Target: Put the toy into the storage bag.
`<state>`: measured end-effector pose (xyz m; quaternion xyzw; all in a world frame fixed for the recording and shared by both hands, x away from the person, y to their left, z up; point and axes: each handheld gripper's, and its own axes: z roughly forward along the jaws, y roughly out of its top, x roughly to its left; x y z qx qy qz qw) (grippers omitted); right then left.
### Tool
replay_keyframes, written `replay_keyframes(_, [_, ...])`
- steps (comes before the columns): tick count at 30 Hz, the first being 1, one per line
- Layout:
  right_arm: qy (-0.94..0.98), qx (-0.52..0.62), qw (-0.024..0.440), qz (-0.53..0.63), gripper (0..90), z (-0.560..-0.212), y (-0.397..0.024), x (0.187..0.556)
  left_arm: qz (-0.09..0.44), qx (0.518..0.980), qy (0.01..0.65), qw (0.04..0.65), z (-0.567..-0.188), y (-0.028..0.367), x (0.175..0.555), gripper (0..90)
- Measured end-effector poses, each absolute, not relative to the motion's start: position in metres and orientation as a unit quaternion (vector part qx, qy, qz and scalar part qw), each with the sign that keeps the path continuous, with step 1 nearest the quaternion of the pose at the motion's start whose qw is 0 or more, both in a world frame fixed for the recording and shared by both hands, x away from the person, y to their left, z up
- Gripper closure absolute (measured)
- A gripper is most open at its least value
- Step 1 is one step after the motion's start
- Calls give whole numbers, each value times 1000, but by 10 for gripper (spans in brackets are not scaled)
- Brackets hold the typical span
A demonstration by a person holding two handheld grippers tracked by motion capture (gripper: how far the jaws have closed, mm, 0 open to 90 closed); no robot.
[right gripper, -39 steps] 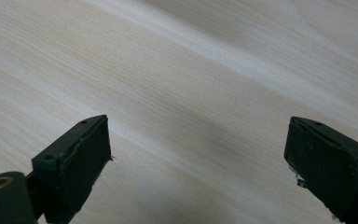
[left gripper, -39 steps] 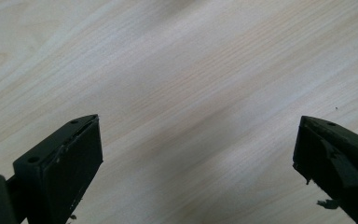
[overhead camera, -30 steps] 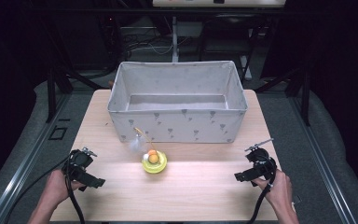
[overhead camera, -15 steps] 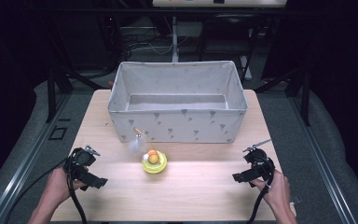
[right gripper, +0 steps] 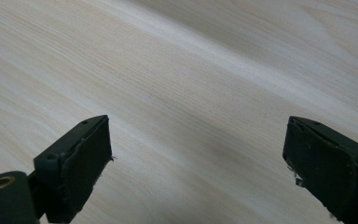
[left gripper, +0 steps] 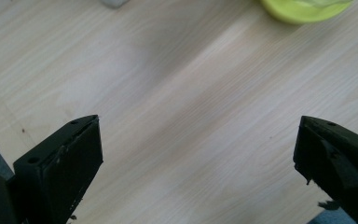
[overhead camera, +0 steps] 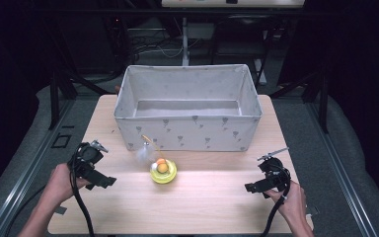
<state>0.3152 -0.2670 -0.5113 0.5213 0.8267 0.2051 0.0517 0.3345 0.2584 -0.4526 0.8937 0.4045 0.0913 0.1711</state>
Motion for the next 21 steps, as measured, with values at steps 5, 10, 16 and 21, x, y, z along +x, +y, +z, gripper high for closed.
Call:
replay_keyframes(5, [826,521,50,208,77,-511,-267,315,94,902,382,181,-429,247,341,12])
replay_keyframes(10, [824,523,48,213,77,-511,-266,315,95,907,364,188,-409,237,345,11])
replay_keyframes(16, [824,522,43,216,78,-512,-266,315,97,913,345,195,-394,226,351,8])
replay_keyframes(21, [823,524,38,217,78,-511,-267,315,95,919,326,201,-380,213,356,3])
